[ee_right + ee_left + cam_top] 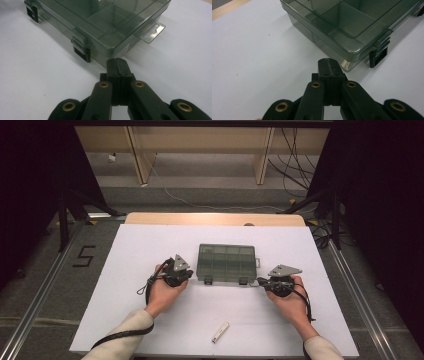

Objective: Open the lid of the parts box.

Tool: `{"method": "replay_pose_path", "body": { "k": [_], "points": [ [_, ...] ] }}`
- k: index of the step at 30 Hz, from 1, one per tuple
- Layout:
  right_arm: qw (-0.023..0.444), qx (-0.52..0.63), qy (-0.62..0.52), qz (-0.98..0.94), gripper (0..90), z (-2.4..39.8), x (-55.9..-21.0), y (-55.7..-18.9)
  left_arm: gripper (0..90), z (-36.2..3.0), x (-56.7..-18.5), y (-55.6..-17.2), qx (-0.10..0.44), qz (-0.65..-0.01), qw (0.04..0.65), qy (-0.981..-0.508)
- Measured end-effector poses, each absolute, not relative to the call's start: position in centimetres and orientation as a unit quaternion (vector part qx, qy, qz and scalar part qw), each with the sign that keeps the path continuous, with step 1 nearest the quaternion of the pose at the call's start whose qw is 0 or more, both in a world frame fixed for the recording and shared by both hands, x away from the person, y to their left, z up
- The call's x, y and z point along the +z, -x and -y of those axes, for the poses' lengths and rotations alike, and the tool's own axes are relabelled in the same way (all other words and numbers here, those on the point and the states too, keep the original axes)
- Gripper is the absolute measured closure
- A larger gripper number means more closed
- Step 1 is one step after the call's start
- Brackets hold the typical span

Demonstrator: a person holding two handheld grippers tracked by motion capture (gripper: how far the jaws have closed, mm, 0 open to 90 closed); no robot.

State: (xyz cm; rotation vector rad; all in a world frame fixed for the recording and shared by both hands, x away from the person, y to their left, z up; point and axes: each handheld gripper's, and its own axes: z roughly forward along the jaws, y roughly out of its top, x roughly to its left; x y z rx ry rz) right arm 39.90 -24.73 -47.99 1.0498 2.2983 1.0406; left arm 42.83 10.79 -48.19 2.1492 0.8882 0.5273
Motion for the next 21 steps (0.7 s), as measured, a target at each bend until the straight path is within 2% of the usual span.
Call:
{"method": "replay_pose_path", "body": {
  "k": [21],
  "points": [
    [0.203,0.366,-0.377,-0.826,90.0,24.44,-48.02,-40.07,89.6,-10.1,-48.45,-42.85,0.214,-0.329,0.367,-0.843]
  ]
}}
